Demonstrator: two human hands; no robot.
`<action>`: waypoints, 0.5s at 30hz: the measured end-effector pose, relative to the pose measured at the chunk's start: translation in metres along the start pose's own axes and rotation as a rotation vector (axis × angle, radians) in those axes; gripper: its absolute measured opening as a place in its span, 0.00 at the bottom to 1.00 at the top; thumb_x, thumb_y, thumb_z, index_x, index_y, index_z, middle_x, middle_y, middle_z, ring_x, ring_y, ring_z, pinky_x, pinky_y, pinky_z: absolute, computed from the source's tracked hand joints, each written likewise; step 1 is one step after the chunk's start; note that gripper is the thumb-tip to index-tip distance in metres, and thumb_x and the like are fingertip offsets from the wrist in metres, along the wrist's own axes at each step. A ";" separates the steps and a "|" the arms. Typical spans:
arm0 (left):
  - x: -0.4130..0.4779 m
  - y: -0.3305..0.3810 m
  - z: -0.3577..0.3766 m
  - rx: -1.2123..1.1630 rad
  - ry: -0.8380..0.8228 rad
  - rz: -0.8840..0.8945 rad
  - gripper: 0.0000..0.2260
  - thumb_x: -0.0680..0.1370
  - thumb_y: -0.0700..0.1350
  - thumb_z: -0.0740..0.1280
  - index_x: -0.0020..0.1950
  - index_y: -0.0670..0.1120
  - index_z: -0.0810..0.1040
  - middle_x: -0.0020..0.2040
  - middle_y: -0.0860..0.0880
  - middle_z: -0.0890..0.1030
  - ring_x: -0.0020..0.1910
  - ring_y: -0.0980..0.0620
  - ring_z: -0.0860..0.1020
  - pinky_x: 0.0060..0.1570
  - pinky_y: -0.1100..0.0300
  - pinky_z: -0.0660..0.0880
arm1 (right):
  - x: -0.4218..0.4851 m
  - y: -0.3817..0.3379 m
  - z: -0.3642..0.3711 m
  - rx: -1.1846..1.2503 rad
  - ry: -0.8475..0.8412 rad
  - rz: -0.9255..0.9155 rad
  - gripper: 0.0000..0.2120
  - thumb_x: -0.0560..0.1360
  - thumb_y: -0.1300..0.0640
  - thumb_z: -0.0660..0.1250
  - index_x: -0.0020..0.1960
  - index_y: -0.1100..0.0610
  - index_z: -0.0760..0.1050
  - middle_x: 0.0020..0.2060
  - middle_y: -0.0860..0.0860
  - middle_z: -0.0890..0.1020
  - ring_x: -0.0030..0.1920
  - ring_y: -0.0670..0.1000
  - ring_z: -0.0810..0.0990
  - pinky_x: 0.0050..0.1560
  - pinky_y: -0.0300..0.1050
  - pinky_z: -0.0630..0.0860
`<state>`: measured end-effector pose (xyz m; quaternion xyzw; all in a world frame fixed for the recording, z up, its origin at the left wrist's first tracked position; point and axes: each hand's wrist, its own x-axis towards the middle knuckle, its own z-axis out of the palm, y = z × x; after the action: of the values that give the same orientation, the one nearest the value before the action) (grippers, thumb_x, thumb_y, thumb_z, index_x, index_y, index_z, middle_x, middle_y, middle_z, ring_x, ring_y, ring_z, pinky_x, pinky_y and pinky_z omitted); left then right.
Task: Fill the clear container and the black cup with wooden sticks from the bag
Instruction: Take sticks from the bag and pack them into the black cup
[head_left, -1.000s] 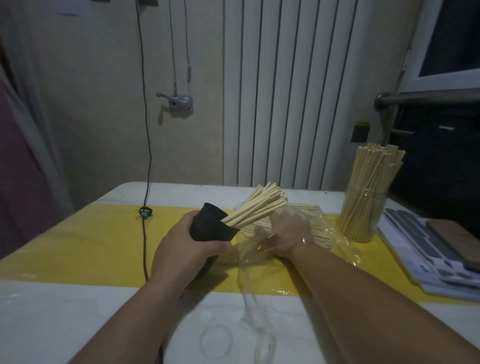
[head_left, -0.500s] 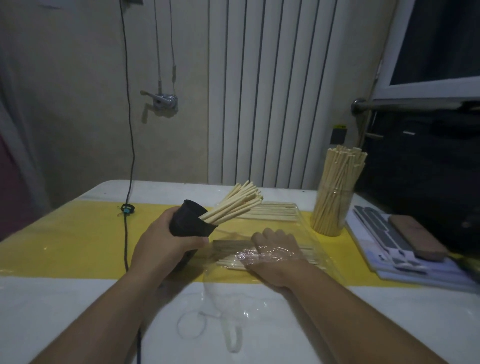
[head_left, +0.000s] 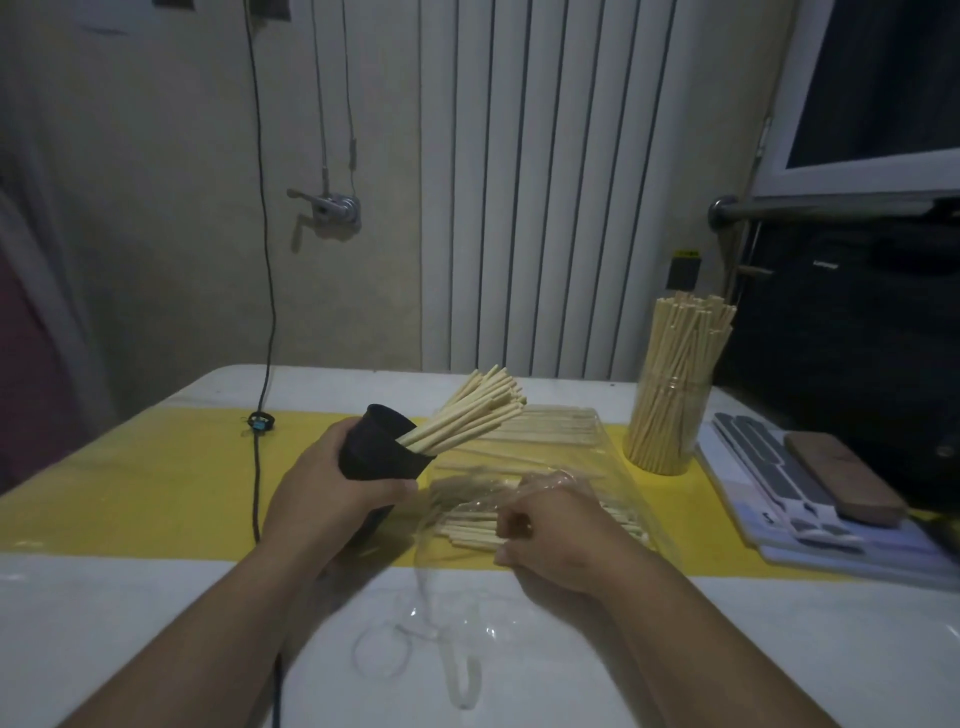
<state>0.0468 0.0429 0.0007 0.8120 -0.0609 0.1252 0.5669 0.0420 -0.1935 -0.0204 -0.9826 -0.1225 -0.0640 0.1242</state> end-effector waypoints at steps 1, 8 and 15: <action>0.000 0.000 0.000 0.008 0.004 0.003 0.24 0.66 0.44 0.81 0.49 0.64 0.72 0.49 0.61 0.79 0.47 0.60 0.77 0.41 0.58 0.74 | 0.001 0.001 0.000 0.029 -0.007 0.016 0.09 0.68 0.40 0.74 0.44 0.42 0.79 0.48 0.42 0.76 0.58 0.51 0.72 0.59 0.45 0.68; -0.002 0.000 0.001 0.024 0.015 0.005 0.24 0.66 0.45 0.81 0.48 0.65 0.72 0.48 0.62 0.79 0.47 0.61 0.77 0.42 0.58 0.74 | 0.005 -0.002 0.002 -0.004 -0.067 0.082 0.10 0.70 0.39 0.72 0.43 0.41 0.74 0.53 0.45 0.79 0.58 0.54 0.74 0.58 0.45 0.72; -0.002 0.000 0.001 0.004 0.000 -0.001 0.24 0.66 0.45 0.81 0.50 0.64 0.72 0.49 0.61 0.79 0.48 0.59 0.77 0.40 0.60 0.73 | 0.001 -0.006 -0.005 -0.023 0.014 0.107 0.15 0.67 0.39 0.75 0.41 0.47 0.74 0.48 0.45 0.78 0.52 0.52 0.75 0.51 0.46 0.73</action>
<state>0.0448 0.0422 0.0003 0.8132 -0.0600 0.1251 0.5652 0.0414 -0.1885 -0.0142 -0.9886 -0.0684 -0.0655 0.1172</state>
